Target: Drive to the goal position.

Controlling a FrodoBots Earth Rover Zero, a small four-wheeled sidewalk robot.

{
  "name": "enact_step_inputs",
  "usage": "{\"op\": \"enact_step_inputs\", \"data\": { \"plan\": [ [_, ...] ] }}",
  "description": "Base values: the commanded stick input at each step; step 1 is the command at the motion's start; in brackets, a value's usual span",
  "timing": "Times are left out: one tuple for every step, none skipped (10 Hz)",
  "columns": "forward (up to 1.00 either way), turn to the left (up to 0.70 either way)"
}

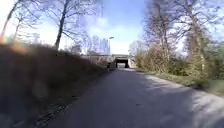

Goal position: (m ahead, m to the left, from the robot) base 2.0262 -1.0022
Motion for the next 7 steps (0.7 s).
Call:
{"op": "enact_step_inputs", "data": {
  "plan": [
    [1.0, 0.0],
    [1.0, 0.0],
    [1.0, 0.0],
    [1.0, 0.0],
    [1.0, 0.0],
    [1.0, 0.0],
    [1.0, 0.0]
  ]
}}
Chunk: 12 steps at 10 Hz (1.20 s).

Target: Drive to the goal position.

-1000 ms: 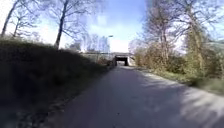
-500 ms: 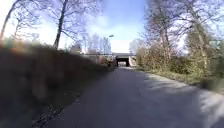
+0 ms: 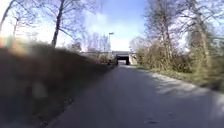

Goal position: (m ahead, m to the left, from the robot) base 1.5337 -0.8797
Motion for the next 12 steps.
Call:
{"op": "enact_step_inputs", "data": {
  "plan": [
    [1.0, 0.0],
    [1.0, 0.0],
    [1.0, 0.0],
    [1.0, 0.0],
    [1.0, 0.0],
    [1.0, 0.0],
    [1.0, 0.0],
    [1.0, 0.0],
    [1.0, 0.0],
    [1.0, 0.0],
    [1.0, 0.0],
    [1.0, 0.0]
  ]
}}
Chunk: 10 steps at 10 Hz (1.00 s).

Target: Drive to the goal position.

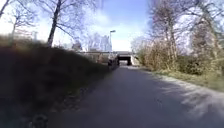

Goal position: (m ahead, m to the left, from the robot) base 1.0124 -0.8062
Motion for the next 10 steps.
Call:
{"op": "enact_step_inputs", "data": {
  "plan": [
    [1.0, 0.0],
    [1.0, 0.0],
    [1.0, 0.0],
    [1.0, 0.0],
    [1.0, 0.0],
    [1.0, 0.0],
    [1.0, 0.0],
    [1.0, 0.0],
    [1.0, 0.0],
    [1.0, 0.0]
  ]
}}
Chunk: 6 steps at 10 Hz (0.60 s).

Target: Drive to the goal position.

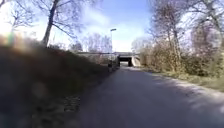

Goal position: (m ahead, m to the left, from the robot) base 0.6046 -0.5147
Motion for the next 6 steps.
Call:
{"op": "enact_step_inputs", "data": {
  "plan": [
    [1.0, 0.0],
    [1.0, 0.0],
    [1.0, 0.0],
    [1.0, 0.0],
    [1.0, -0.01],
    [1.0, -0.14]
  ]
}}
